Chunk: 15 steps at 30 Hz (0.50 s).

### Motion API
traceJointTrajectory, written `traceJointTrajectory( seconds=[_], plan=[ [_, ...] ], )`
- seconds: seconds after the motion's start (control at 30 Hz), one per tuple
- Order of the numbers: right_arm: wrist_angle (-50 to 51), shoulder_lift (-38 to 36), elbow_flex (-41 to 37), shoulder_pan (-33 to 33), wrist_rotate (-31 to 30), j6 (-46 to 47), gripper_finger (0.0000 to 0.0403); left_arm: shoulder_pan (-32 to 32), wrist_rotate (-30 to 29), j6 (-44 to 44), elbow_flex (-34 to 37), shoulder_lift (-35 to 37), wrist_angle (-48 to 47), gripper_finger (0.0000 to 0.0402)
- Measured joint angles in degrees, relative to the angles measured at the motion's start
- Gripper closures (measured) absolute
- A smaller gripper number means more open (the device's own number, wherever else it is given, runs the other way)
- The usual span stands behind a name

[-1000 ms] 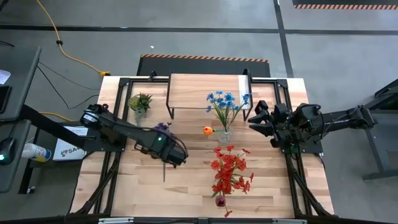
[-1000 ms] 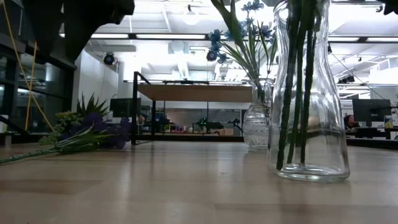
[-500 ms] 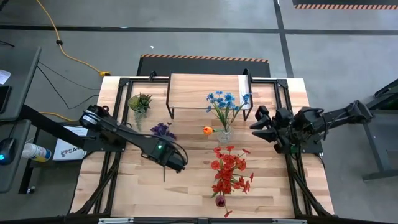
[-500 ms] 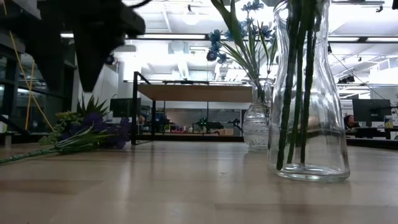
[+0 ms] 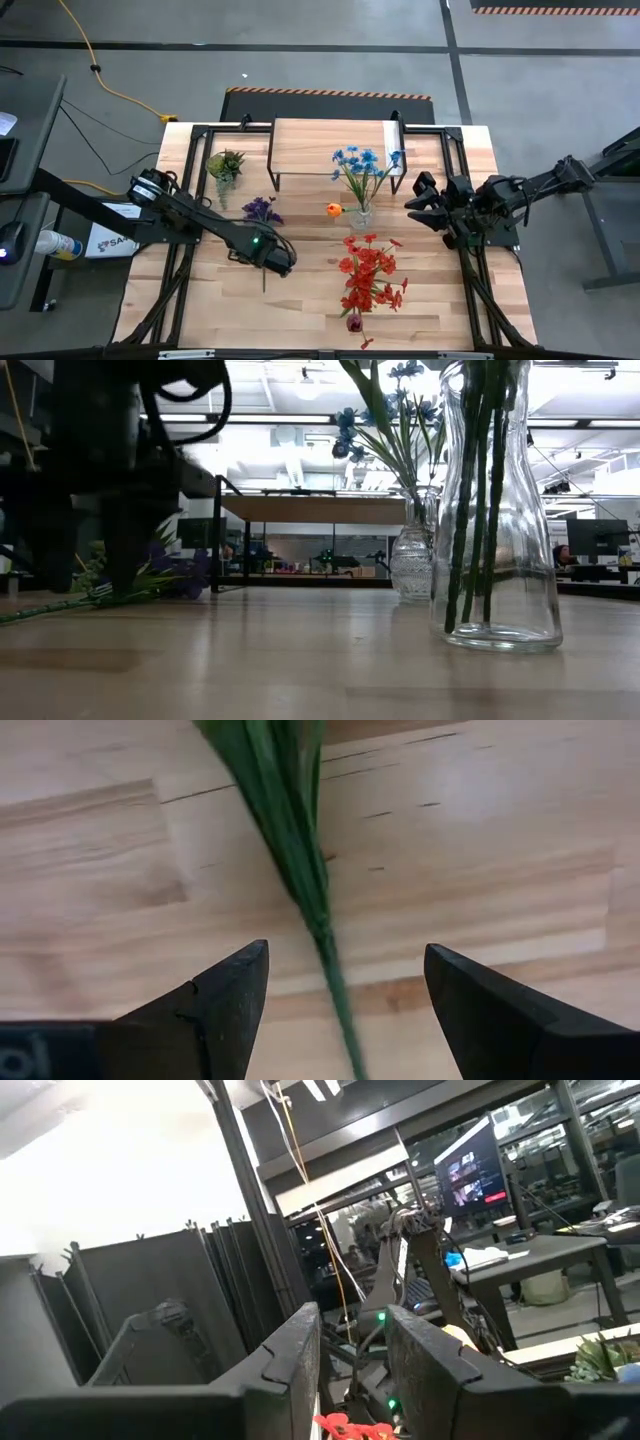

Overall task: Pick and place flowers into a vace then onto a shelf
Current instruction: Put the purple flowers into the top transparent vase

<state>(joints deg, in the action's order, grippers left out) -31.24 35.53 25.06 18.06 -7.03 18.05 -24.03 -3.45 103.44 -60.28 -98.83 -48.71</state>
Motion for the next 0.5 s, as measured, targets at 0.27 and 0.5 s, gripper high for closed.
traceJointTrajectory(
  seconds=[0.27,0.5],
  plan=[
    [0.02,0.02,0.00,0.77,-2.17,-0.14,0.0295,0.02,-0.73,2.11,4.11,0.05,2.20,0.0101],
    [0.07,0.02,0.00,0.75,-3.86,-0.36,0.0295,0.07,-2.59,2.12,5.08,0.22,3.83,0.0101]
  ],
)
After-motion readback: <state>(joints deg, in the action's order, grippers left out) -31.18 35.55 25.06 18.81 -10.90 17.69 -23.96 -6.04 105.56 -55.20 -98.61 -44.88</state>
